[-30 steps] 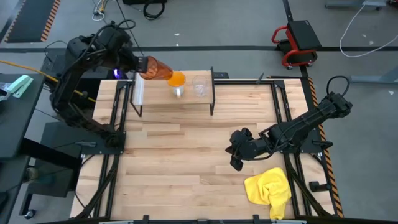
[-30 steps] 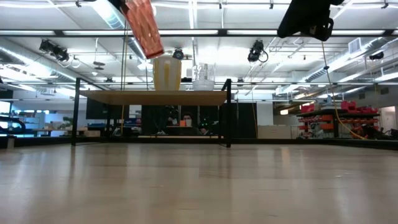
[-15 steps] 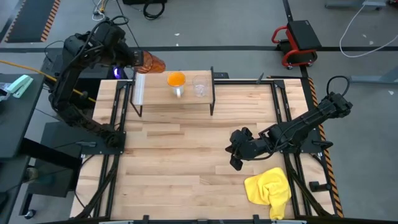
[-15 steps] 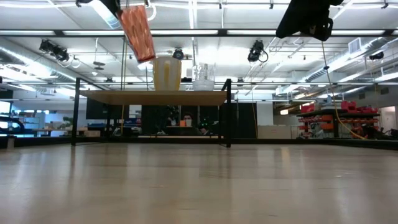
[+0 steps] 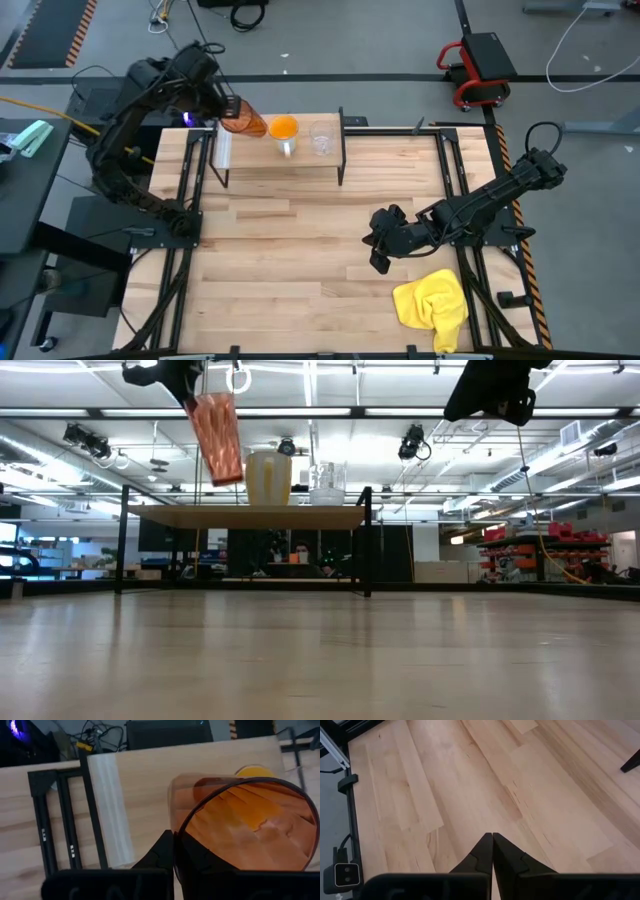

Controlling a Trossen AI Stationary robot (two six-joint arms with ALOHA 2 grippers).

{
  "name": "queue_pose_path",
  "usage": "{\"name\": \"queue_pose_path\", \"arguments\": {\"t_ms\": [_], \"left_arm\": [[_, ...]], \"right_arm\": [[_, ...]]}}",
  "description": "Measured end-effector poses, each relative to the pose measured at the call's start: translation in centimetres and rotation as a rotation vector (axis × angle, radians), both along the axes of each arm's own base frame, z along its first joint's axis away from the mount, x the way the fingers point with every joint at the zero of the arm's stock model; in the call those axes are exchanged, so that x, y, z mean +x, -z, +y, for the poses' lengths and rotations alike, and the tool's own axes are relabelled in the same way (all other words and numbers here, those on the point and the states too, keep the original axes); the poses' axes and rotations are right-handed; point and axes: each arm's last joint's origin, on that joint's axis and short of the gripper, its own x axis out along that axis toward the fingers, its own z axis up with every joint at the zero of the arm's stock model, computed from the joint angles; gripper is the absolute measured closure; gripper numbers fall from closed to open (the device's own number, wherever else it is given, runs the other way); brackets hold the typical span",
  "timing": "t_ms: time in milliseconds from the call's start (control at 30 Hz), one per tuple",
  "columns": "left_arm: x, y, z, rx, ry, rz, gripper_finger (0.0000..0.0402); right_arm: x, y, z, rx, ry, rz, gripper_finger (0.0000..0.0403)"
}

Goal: Stack small to large cups/mugs on shelf
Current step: Put the orange cup on the shelf

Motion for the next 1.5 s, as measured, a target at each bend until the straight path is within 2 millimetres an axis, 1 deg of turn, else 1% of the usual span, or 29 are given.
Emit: {"name": "queue_pose_path", "arguments": {"t_ms": [200, 300, 400, 833, 1067, 1267, 1500], "left_arm": [[0.3, 1.3, 0.3, -0.038, 0.004, 0.04, 0.039], [0.4, 2.2, 0.5, -0.06, 0.001, 0.076, 0.039], [0.3, 2.7, 0.8, -0.073, -0.008, 0.095, 0.039], [-0.4, 2.9, 1.5, -0.068, -0.049, 0.113, 0.039], [-0.3, 3.7, 1.7, -0.098, -0.042, 0.125, 0.039], [-0.3, 3.8, 1.7, -0.099, -0.038, 0.126, 0.039], [-0.4, 3.7, 1.4, -0.121, 0.031, 0.11, 0.0361]], "right_arm": [[0.0, 0.0, 0.0, 0.0, 0.0, 0.0, 0.0388], [0.0, 0.0, 0.0, 0.004, 0.005, -0.001, 0.0388], [0.0, 0.0, 0.0, 0.005, 0.005, -0.001, 0.0388], [0.0, 0.0, 0.0, 0.005, 0.005, -0.001, 0.0388], [0.0, 0.0, 0.0, 0.008, 0.008, -0.002, 0.0388], [0.0, 0.0, 0.0, 0.008, 0.008, -0.002, 0.0388], [0.1, 0.0, -0.2, 0.008, 0.015, -0.002, 0.0388]]}}
